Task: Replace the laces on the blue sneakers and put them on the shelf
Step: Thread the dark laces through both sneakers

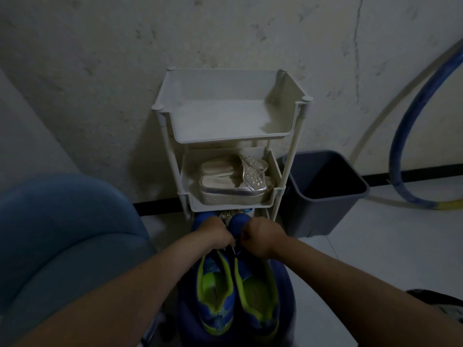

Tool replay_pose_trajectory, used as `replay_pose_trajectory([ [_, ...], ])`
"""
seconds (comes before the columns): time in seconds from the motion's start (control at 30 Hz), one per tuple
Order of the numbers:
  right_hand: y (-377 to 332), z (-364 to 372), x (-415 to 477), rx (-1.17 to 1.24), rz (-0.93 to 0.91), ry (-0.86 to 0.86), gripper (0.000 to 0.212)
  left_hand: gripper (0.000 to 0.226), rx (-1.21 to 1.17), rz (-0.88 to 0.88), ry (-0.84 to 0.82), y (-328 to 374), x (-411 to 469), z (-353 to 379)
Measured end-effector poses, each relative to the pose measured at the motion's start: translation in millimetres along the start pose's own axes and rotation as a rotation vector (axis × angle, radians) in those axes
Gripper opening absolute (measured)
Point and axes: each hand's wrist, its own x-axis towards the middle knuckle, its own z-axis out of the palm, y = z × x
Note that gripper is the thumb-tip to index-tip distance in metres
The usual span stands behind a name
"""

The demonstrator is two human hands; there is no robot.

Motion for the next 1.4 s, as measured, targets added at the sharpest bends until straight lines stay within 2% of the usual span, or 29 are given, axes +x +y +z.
replay_pose_trajectory([
  [0.13, 1, 2, 4, 0.028, 0.005, -0.041, 0.025, 0.022, 0.022, 0.019, 0.004, 0, 3, 0],
  [0.3, -7, 8, 2, -0.007, 0.048, 0.080, 0.027, 0.014, 0.069, 0.074, 0.024, -4, 4, -2],
  [0.37, -8, 10, 2, 0.017, 0.055, 0.099, 0.027, 0.019, 0.095, 0.095, 0.035, -6, 7, -3],
  [0.5, -4, 10, 6, 0.098, 0.043, 0.032, 0.024, 0.013, 0.181, 0.193, -0.011, -10, 8, -2],
  [0.63, -1, 7, 6, 0.117, 0.023, 0.014, 0.022, 0.008, 0.294, 0.288, 0.018, -5, 5, -2],
  [0.77, 1, 0, 8, 0.096, 0.006, -0.012, 0.022, 0.013, 0.380, 0.311, -0.047, 0, 2, -15],
  [0.87, 6, -11, 10, 0.131, 0.028, -0.009, 0.020, 0.017, 0.455, 0.357, 0.011, 5, -4, -37],
  [0.93, 10, -17, 12, 0.188, 0.026, 0.012, 0.019, 0.016, 0.407, 0.374, 0.061, 5, -5, -53],
  [1.03, 10, -25, 15, 0.352, -0.003, 0.056, 0.021, 0.018, 0.189, 0.421, 0.137, 4, -4, -66],
  [1.27, 0, -30, 17, 0.468, -0.086, 0.015, 0.011, 0.016, -0.179, 0.516, 0.117, 14, -14, -64],
  [1.37, -2, -36, 15, 0.604, -0.086, 0.074, 0.018, 0.005, -0.237, 0.424, 0.040, 14, -9, -63],
  [1.4, -4, -40, 14, 0.698, -0.101, 0.123, 0.021, 0.013, -0.222, 0.358, -0.024, 14, -7, -62],
])
